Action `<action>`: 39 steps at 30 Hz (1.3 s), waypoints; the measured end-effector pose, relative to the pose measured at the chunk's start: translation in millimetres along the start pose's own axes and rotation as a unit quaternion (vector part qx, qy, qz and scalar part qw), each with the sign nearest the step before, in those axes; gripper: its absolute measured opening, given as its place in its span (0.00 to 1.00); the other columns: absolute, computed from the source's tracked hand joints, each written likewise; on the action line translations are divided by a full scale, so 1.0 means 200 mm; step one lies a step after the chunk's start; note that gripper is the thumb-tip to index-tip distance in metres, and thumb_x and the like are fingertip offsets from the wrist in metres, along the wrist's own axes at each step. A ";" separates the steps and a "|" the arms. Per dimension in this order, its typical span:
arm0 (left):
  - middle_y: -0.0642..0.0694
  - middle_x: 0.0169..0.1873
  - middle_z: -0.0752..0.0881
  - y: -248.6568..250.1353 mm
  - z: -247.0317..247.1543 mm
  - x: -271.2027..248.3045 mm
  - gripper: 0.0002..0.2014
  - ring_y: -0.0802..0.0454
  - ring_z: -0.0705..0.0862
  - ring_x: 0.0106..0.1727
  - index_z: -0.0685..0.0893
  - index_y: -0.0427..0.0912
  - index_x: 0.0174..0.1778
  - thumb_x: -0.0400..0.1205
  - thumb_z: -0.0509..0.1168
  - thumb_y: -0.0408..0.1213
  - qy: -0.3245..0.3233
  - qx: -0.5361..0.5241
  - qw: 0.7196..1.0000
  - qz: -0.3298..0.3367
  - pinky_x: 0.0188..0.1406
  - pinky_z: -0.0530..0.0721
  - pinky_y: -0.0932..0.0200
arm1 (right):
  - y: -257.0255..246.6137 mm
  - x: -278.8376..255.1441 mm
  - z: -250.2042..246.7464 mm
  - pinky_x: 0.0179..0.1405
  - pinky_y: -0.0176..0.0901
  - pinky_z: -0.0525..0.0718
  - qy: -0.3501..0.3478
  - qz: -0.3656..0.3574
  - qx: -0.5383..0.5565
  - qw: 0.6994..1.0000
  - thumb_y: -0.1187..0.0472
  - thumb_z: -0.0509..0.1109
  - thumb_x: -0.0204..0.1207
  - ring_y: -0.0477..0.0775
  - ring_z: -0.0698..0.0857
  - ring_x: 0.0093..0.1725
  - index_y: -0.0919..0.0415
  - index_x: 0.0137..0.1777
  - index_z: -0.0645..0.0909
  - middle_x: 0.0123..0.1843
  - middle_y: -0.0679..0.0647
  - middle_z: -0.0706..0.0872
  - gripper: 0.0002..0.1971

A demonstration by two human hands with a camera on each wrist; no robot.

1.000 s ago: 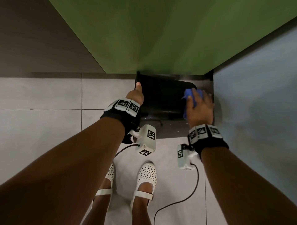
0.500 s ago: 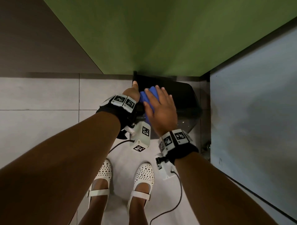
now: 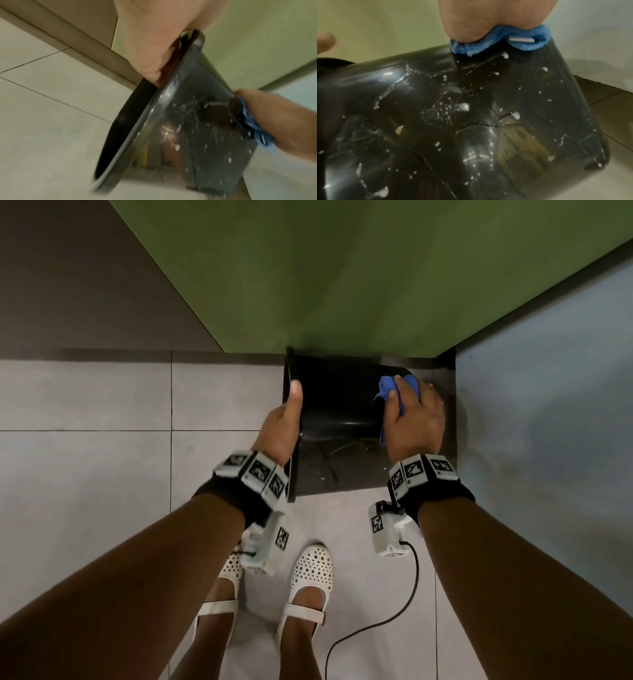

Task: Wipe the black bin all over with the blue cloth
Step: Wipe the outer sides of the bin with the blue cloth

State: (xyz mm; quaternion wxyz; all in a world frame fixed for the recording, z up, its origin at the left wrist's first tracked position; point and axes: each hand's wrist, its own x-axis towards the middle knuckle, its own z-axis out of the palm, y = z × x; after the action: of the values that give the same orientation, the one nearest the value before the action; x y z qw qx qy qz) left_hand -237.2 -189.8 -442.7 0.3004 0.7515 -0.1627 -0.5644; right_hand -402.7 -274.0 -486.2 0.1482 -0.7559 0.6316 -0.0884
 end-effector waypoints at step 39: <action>0.47 0.25 0.73 -0.08 -0.07 0.19 0.32 0.46 0.74 0.38 0.71 0.40 0.25 0.86 0.38 0.56 0.092 0.079 0.993 -0.008 0.31 0.66 0.59 | -0.42 -0.49 0.26 0.75 0.62 0.52 -0.152 -0.147 -0.009 0.977 0.46 0.37 0.84 0.69 0.56 0.80 0.56 0.79 0.55 0.80 0.66 0.60 0.27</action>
State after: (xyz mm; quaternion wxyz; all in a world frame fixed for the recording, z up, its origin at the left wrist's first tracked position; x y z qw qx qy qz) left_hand -213.1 -195.0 -478.5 0.2493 0.8229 -0.1724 -0.4806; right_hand -325.2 -158.7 -501.8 0.2210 -0.8463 0.4845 0.0119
